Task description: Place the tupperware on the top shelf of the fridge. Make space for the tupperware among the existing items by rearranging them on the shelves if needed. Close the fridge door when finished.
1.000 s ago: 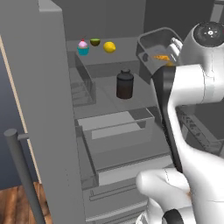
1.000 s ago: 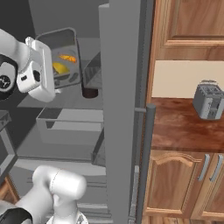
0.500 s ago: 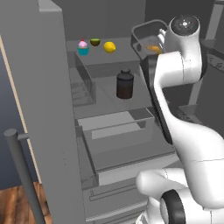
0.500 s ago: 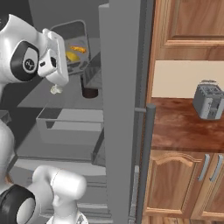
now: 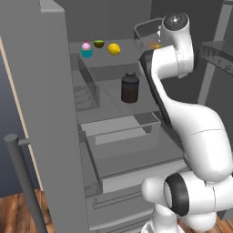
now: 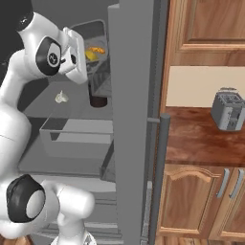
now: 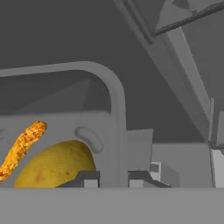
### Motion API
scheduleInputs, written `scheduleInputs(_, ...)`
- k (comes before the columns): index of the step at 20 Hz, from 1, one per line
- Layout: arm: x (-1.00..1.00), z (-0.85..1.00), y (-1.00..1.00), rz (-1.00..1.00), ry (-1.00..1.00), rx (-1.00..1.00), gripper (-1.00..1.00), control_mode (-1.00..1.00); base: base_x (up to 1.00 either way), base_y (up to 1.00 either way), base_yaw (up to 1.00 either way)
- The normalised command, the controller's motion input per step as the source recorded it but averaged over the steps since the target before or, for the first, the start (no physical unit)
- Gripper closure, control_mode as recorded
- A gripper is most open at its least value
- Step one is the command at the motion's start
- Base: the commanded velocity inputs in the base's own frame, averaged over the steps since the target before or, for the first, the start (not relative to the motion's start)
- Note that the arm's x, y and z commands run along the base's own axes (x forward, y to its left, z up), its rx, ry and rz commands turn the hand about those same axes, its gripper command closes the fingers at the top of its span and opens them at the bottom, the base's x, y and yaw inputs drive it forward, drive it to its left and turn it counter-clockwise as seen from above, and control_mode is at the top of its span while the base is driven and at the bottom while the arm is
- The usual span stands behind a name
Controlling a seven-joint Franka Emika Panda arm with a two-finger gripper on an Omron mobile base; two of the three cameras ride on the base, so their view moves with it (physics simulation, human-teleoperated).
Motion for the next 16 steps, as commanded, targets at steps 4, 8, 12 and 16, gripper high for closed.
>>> scheduleInputs(4, 0.82, 0.0, -0.01, -0.01, 0.0, 0.0, 1.0, -1.0, 0.0, 0.0, 0.0)
scheduleInputs(8, 0.89, 0.0, 0.0, 0.0, 0.0, 0.0, 1.0, -1.0, 0.0, 0.0, 0.0)
scheduleInputs(12, 0.88, 0.01, 0.0, 0.0, 0.0, 0.0, 1.0, -1.0, 0.0, 0.0, 0.0)
scheduleInputs(16, 0.86, 0.04, 0.0, 0.0, 0.0, -0.01, 1.0, -1.0, 0.0, 0.0, 0.0)
